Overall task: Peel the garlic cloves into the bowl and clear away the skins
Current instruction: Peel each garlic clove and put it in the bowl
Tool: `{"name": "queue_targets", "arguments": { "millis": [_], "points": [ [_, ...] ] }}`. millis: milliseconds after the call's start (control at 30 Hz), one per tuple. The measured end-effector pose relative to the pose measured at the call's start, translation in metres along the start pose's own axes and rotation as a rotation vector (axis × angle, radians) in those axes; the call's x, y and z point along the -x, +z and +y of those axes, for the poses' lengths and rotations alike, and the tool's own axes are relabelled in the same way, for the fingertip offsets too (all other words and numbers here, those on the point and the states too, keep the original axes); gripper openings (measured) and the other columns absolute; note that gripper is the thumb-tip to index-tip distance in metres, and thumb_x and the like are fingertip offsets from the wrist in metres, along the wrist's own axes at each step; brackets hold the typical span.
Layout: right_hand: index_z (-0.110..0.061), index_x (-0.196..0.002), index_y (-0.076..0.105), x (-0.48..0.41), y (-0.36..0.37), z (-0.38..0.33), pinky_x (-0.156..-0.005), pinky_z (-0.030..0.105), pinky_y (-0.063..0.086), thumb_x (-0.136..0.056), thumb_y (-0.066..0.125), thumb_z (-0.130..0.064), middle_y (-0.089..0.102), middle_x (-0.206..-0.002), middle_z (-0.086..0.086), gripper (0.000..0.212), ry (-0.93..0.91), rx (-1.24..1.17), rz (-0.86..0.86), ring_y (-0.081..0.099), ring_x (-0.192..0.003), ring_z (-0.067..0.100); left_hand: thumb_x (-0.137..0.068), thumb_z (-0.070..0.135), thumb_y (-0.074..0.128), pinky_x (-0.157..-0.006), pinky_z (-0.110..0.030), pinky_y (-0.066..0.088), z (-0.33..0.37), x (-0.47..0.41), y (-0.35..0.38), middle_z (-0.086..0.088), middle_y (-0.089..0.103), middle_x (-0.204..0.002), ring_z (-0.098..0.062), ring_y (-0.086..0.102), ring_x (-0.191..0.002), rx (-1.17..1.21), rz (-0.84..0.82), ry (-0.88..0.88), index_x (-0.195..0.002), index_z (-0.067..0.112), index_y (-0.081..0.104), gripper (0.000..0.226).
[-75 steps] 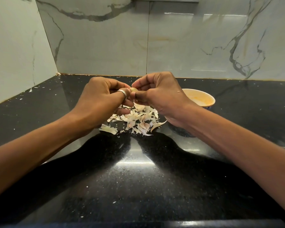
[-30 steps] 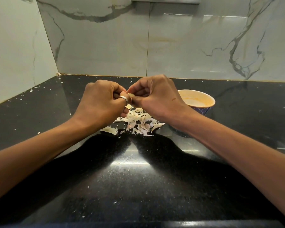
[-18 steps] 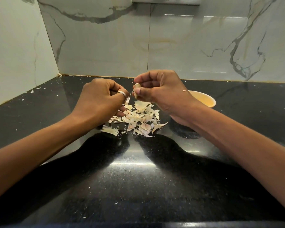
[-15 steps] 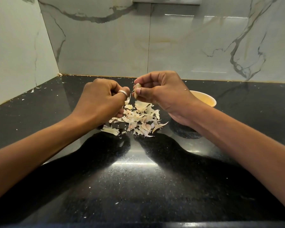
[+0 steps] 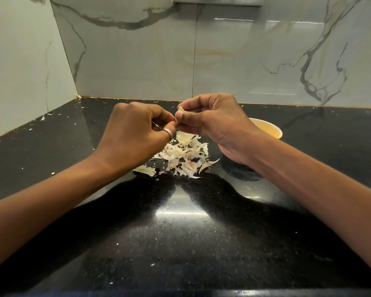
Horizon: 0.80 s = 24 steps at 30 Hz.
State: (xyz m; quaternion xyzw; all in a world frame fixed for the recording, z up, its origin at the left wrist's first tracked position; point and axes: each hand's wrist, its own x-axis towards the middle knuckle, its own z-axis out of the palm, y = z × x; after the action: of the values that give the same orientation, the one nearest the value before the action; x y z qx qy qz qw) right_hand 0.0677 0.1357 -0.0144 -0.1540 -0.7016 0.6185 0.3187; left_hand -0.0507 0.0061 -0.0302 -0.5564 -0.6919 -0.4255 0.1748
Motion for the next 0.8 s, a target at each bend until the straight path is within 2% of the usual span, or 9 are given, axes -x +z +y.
{"name": "queue_targets", "arguments": {
  "millis": [100,267,400,467,533,667,800],
  "points": [
    [0.01,-0.102,0.067,0.0009,0.0016,-0.001,-0.083,0.037,0.064,-0.086,0.073,0.01,0.07,-0.083,0.013,0.018,0.009,-0.023,0.0,0.073,-0.073,0.019,-0.087,0.025,0.075,-0.059,-0.002,0.039,0.0002,0.0009,0.0006,0.02,0.062,-0.065,0.007,0.063,-0.062,-0.06,0.022,0.031,-0.091,0.023,0.08,0.006],
    [0.013,-0.1,0.067,0.0028,0.0032,-0.0012,-0.084,0.038,0.064,-0.087,0.071,0.011,0.068,-0.08,0.012,0.014,0.038,-0.052,0.0,0.071,-0.072,0.02,-0.088,0.023,0.072,-0.062,-0.014,0.041,-0.0019,0.0014,0.0034,0.017,0.062,-0.066,0.011,0.057,-0.061,-0.1,0.019,0.055,-0.091,0.02,0.077,0.006],
    [0.015,-0.101,0.066,0.0033,0.0045,-0.0006,-0.082,0.035,0.064,-0.088,0.07,0.012,0.067,-0.08,0.013,0.014,0.055,-0.061,0.006,0.07,-0.07,0.019,-0.09,0.023,0.07,-0.063,-0.022,0.043,-0.0041,0.0008,0.0048,0.011,0.065,-0.068,0.0,0.059,-0.06,-0.126,0.009,0.073,-0.092,0.016,0.076,0.009],
    [0.014,-0.1,0.066,0.0038,0.0047,-0.0008,-0.08,0.034,0.064,-0.088,0.069,0.013,0.067,-0.079,0.013,0.012,0.061,-0.065,0.004,0.07,-0.069,0.018,-0.091,0.022,0.069,-0.059,-0.017,0.044,-0.0044,0.0005,0.0047,0.013,0.064,-0.066,0.002,0.06,-0.06,-0.119,0.001,0.072,-0.091,0.016,0.076,0.008],
    [0.013,-0.101,0.067,0.0038,0.0049,-0.001,-0.079,0.033,0.064,-0.088,0.068,0.013,0.067,-0.082,0.014,0.013,0.066,-0.067,-0.001,0.07,-0.07,0.018,-0.091,0.021,0.069,-0.057,-0.006,0.04,-0.0036,0.0007,0.0042,0.018,0.06,-0.064,0.006,0.06,-0.06,-0.104,-0.007,0.067,-0.09,0.017,0.076,0.008],
    [0.014,-0.106,0.067,0.0035,0.004,-0.0036,-0.08,0.032,0.064,-0.09,0.067,0.011,0.067,-0.092,0.019,0.017,0.088,-0.087,-0.024,0.068,-0.078,0.023,-0.091,0.024,0.067,-0.061,-0.011,0.047,-0.0052,-0.0011,0.0038,0.012,0.067,-0.07,0.0,0.064,-0.064,-0.061,-0.012,0.034,-0.091,0.017,0.075,0.01],
    [0.013,-0.107,0.068,0.0037,0.0006,-0.0071,-0.083,0.035,0.063,-0.091,0.065,0.011,0.068,-0.097,0.022,0.017,0.123,-0.09,-0.042,0.068,-0.086,0.027,-0.091,0.02,0.067,-0.059,-0.009,0.043,-0.0083,-0.0062,-0.0009,0.008,0.066,-0.071,0.001,0.062,-0.065,-0.085,0.011,0.014,-0.092,0.014,0.074,0.01]
  ]
}}
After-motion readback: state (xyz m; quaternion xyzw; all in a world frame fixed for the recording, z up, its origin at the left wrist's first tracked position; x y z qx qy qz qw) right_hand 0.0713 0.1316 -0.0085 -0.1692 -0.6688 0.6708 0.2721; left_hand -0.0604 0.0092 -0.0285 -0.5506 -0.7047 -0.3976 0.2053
